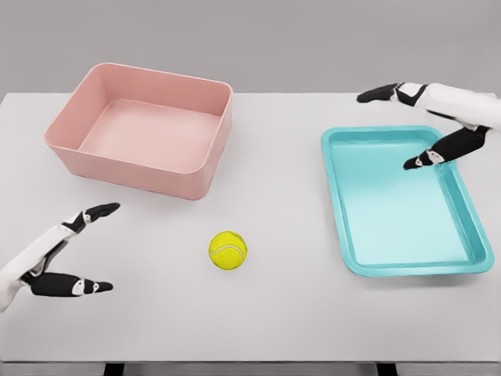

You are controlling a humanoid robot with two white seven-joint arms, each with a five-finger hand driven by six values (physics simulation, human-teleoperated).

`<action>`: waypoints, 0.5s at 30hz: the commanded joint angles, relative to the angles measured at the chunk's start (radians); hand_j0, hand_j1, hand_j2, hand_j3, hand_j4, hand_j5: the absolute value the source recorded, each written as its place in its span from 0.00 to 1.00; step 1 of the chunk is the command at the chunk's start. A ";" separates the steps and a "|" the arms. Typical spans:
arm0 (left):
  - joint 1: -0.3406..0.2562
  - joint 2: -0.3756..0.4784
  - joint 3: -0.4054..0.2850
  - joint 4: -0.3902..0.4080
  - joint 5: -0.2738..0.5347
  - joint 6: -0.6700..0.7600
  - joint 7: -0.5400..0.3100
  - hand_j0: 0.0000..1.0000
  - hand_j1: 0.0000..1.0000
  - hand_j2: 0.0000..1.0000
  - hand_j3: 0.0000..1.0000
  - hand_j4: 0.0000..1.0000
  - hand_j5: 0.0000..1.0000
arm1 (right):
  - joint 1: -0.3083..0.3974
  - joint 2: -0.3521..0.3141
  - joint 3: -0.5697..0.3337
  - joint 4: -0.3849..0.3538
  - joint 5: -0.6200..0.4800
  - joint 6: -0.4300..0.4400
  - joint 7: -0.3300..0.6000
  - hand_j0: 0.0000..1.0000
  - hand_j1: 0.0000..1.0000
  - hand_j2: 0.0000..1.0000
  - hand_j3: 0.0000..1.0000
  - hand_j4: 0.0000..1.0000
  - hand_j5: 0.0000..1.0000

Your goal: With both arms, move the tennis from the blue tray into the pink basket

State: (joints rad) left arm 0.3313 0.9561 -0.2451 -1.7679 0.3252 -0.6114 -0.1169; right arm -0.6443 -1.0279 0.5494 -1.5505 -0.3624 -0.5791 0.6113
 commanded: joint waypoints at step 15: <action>-0.097 -0.068 -0.129 -0.001 0.012 0.125 -0.001 1.00 1.00 1.00 1.00 1.00 1.00 | 0.086 -0.011 -0.092 -0.143 -0.023 -0.008 0.000 1.00 1.00 1.00 1.00 1.00 1.00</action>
State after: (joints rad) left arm 0.2347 0.8945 -0.3597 -1.7681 0.3322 -0.5227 -0.1183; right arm -0.5507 -1.0366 0.4585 -1.6772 -0.3766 -0.5906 0.6114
